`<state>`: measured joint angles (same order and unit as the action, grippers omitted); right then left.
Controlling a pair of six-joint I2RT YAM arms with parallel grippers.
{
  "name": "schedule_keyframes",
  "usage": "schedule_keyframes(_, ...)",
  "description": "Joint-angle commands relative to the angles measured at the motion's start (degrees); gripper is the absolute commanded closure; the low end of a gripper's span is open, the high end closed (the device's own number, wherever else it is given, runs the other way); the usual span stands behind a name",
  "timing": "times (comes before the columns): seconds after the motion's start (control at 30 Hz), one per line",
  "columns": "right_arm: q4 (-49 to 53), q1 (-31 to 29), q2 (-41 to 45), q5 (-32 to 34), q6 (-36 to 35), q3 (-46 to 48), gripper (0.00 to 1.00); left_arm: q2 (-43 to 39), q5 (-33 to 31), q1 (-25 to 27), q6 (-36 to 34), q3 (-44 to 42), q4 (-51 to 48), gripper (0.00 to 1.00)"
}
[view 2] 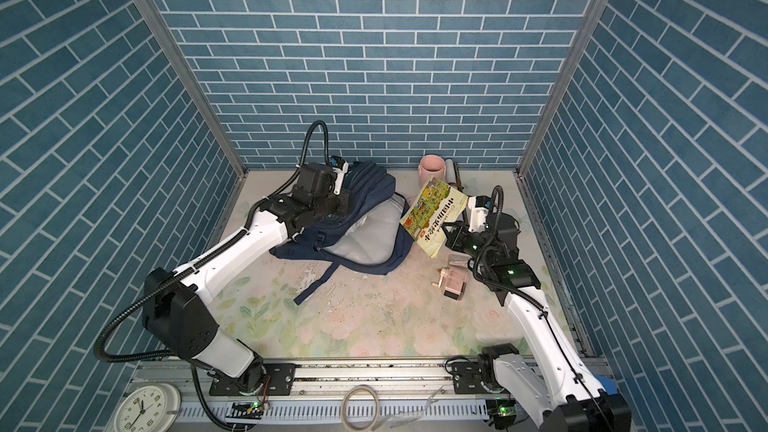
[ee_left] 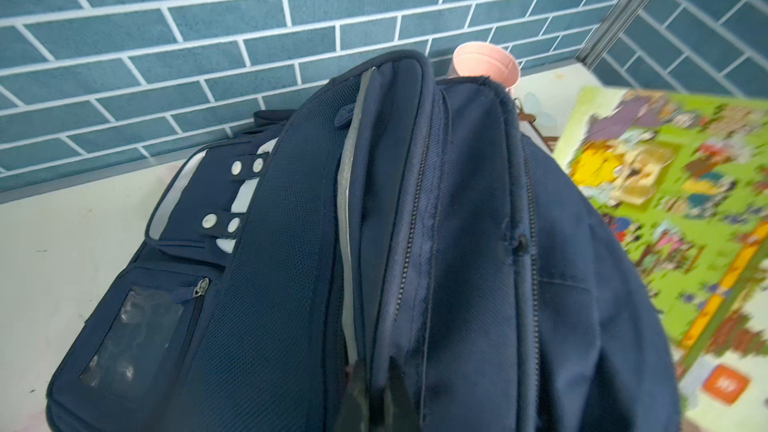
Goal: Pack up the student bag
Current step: 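Lower the book into the backpack with the right gripper while the left holds it open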
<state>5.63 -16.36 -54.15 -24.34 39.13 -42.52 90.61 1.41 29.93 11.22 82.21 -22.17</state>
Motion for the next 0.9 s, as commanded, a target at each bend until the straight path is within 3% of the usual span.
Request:
schedule_keyframes(0.0, -6.6, -3.3, -1.6, -0.4, 5.8, -0.9, 1.00, -2.3, 4.1, -0.8, 2.0, 3.0, 3.9, 1.00)
schedule_keyframes(0.33, -16.1, -9.3, -8.6, -2.5, 16.2, -1.4, 1.00, -3.0, 9.1, -2.9, 4.5, 4.3, 5.6, 1.00)
schedule_keyframes(0.63, -38.0, -13.8, -19.9, -6.0, 26.5, 0.7, 1.00, -3.6, 13.2, -2.9, 8.8, 4.6, 7.4, 1.00)
schedule_keyframes(0.73, -43.7, -15.5, -24.8, -7.2, 27.3, -1.4, 1.00, -4.5, 13.2, -2.9, 9.2, 3.5, 8.1, 1.00)
schedule_keyframes(0.87, -43.8, -17.1, -31.3, -7.0, 25.7, -5.4, 1.00, -5.7, 13.2, -2.9, 9.9, 2.5, 8.1, 1.00)
